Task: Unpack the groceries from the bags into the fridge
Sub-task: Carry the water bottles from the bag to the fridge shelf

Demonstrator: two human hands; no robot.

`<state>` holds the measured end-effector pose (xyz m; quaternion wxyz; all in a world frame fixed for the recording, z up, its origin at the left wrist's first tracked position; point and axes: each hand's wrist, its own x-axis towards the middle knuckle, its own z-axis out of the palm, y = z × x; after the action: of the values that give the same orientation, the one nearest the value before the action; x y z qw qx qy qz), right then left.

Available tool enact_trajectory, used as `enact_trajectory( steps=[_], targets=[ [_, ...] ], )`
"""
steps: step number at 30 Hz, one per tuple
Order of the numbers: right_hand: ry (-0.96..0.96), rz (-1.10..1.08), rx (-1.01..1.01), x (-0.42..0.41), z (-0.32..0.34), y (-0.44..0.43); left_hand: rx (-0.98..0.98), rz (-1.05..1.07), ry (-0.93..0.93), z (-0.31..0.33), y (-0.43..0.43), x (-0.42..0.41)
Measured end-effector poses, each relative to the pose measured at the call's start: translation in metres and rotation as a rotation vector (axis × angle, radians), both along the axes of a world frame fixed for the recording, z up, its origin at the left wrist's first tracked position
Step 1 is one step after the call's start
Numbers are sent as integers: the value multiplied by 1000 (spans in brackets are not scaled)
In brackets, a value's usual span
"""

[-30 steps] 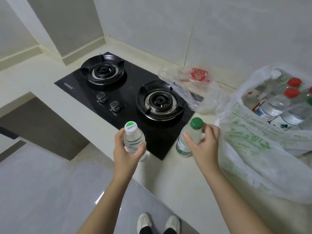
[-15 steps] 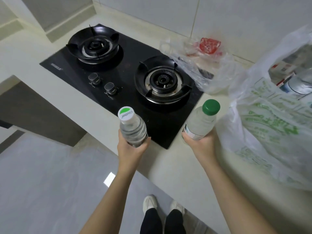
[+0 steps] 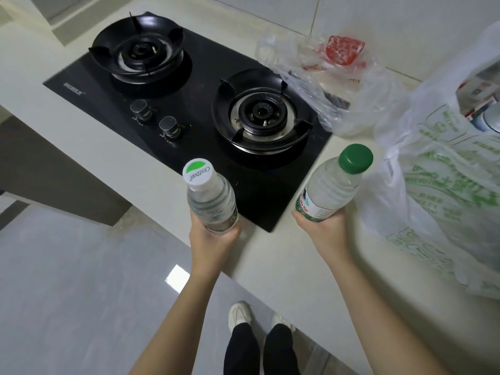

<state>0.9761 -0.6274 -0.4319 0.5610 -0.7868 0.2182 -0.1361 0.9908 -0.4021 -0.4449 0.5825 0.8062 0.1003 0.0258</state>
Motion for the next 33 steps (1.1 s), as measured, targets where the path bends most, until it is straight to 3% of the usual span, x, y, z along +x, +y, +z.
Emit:
enact_trajectory(
  steps=[7,15,23,33],
  targets=[
    [-5,9,30,1,13,4,-14,-22,22,13,2,3],
    [41,46,191,-9,46,18,-162,-94,31,54,11,-8],
    [-118,183,282,11,126,72,-357,-75,-115,137,43,-9],
    [-258,438,419,28,187,187,-335,62,-343,215,139,-27]
  ],
)
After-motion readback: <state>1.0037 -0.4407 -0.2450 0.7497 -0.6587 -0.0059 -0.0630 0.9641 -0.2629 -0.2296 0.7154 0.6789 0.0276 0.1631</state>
